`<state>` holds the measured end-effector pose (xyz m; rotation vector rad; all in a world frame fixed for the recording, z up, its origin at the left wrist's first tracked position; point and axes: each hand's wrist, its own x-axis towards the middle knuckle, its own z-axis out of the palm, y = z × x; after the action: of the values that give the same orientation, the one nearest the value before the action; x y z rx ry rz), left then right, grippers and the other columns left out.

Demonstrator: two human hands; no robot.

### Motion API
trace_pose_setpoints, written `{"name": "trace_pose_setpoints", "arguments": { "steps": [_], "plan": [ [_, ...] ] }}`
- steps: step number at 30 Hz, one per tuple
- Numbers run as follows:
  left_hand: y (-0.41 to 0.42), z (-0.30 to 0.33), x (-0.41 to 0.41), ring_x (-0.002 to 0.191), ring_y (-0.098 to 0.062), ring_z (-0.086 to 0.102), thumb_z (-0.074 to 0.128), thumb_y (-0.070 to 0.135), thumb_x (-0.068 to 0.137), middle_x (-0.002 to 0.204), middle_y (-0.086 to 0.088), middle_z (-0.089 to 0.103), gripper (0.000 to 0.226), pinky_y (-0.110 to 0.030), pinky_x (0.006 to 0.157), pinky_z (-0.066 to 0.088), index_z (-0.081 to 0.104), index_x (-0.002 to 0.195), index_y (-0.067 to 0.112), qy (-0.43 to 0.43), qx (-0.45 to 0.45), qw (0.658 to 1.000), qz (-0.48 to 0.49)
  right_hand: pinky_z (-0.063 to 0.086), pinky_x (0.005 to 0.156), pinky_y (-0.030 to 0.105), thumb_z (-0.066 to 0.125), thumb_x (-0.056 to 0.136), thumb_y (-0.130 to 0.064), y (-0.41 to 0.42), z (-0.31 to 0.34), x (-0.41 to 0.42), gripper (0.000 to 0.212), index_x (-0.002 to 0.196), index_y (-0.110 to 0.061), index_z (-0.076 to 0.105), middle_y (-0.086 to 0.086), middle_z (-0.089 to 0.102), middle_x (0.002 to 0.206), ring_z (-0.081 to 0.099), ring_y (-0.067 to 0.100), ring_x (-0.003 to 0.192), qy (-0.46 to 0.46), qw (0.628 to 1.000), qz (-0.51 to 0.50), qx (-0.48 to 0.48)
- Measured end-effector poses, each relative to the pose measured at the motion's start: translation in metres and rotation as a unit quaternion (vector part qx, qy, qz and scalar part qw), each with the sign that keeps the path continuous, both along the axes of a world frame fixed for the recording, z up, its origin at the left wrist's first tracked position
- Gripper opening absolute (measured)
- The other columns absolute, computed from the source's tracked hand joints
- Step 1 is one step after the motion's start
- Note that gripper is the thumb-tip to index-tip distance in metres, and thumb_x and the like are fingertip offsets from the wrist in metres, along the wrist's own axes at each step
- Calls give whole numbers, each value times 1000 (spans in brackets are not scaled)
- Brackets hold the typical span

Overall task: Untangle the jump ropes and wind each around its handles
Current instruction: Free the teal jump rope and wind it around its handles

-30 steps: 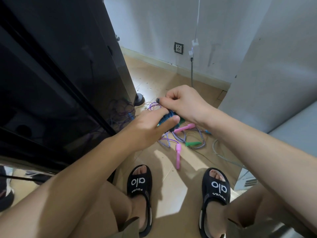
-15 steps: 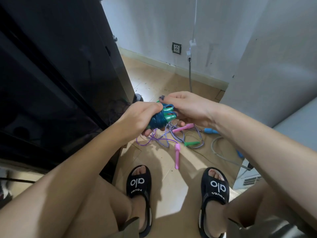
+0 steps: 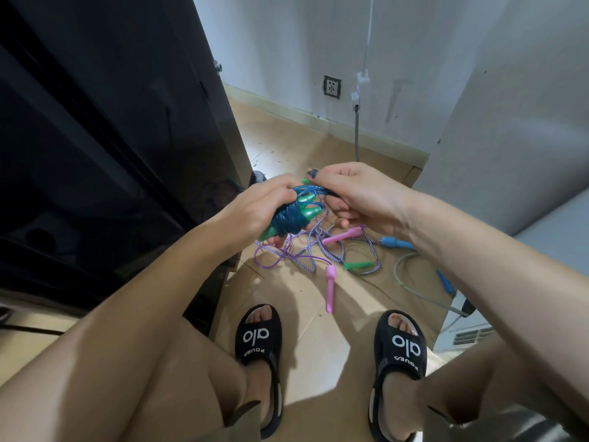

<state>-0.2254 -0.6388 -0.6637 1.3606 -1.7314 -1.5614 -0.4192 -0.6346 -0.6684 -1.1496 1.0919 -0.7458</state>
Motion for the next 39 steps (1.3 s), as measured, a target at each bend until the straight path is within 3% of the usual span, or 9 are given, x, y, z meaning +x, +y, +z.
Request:
{"name": "trace_pose_setpoints", "arguments": {
  "steps": [2,6,10,14,20,23,27,33,39],
  "plan": [
    [2,2,-3,61,-26,56,37,11,104,86,-26,57,24,-29,44,43,61,103,12,13,-31,999,-11,35,42,22,52,103,-30,0,-1,-2,42,63,-19,50,0,27,48,19,12,40,10,1000,-6,12],
    [6,7,-8,60,-31,51,39,11,103,91,-36,49,26,-31,45,40,62,102,24,27,-93,995,-30,36,39,22,48,103,-21,0,-4,-2,31,73,-16,51,-5,29,43,20,10,36,34,998,3,48],
    [10,10,-12,54,-28,48,35,9,104,76,-29,49,25,-28,45,38,60,102,9,33,-129,990,-54,40,40,22,43,103,-18,0,-10,-1,30,74,-16,47,-3,34,46,22,10,36,46,997,14,67],
    [5,10,-7,42,-21,42,32,5,106,60,-12,47,21,-25,42,34,49,101,-7,50,-100,994,-22,41,44,24,47,102,-16,0,-7,-2,31,72,-14,53,-1,36,49,25,10,36,8,998,-7,69],
    [2,4,-1,42,-25,41,35,6,105,62,-21,46,19,-27,42,34,50,98,-3,28,-98,995,-18,52,52,25,59,98,-14,-4,0,-6,10,91,-8,62,6,58,66,48,13,50,-32,995,-50,82],
    [1,1,-1,44,-25,43,36,9,106,64,-22,48,19,-27,42,35,51,96,1,20,-102,994,-21,50,49,21,59,95,-6,-4,1,-7,11,87,-11,64,7,62,70,54,13,56,-54,990,-64,111],
    [0,1,1,48,-27,45,38,16,108,70,-21,50,21,-28,44,38,50,94,5,9,-123,992,-21,53,57,15,58,94,-2,-2,6,-8,11,86,-8,62,9,65,75,58,11,62,-134,977,-78,148],
    [0,1,1,48,-27,45,39,18,108,67,-13,51,21,-28,46,38,51,94,7,5,-133,991,-27,52,53,12,58,94,3,2,10,-7,19,77,-7,60,6,66,68,61,7,57,-173,966,-107,161],
    [-1,-2,2,49,-25,48,42,28,107,67,-4,50,24,-39,50,42,53,94,12,-28,-160,987,-22,56,66,14,61,93,3,6,6,-1,26,70,-7,58,11,65,81,61,10,65,-192,958,-144,157]
  ]
}}
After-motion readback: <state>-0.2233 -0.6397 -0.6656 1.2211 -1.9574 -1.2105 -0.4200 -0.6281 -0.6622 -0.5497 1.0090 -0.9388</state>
